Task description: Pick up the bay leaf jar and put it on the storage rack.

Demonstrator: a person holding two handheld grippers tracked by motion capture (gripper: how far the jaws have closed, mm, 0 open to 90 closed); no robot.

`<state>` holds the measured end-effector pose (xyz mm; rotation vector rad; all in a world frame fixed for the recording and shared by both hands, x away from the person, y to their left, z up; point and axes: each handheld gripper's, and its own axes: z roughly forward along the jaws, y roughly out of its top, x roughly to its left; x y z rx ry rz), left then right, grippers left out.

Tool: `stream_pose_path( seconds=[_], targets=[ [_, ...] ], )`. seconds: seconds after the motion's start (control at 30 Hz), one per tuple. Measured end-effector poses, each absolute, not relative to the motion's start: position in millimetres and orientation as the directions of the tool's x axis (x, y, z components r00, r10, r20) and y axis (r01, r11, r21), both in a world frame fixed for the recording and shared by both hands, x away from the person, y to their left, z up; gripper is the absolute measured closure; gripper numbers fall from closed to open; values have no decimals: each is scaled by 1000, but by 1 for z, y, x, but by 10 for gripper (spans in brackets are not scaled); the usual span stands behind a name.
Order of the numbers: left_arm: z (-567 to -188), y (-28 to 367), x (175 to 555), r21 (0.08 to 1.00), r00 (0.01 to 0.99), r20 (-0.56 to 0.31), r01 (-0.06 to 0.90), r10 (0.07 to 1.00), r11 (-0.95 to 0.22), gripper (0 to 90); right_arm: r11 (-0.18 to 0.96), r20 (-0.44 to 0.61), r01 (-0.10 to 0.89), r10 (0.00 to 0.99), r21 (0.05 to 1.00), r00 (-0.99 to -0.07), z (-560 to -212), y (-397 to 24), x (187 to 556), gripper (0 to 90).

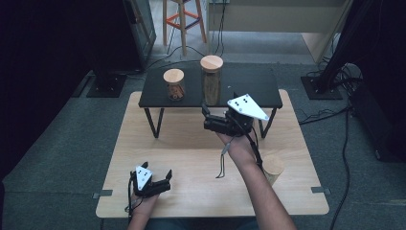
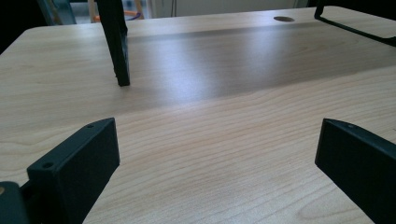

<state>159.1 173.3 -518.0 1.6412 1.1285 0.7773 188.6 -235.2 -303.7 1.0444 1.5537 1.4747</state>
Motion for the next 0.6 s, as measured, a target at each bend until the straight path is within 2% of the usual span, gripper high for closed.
stream_pose_path(
  seconds=[0.1,0.3,0.6],
  targets=[
    [-518,174,159,942,370,-20,319,929,-107,0,-18,49,84,921,996,-386,-304,-238,181,0],
    [-518,175,160,940,372,-30,325,928,-100,0,-10,44,96,929,995,-367,-307,-242,165,0],
    [-519,177,159,944,381,-31,315,924,-98,0,61,-21,90,919,994,-393,-325,-240,133,0]
  ],
)
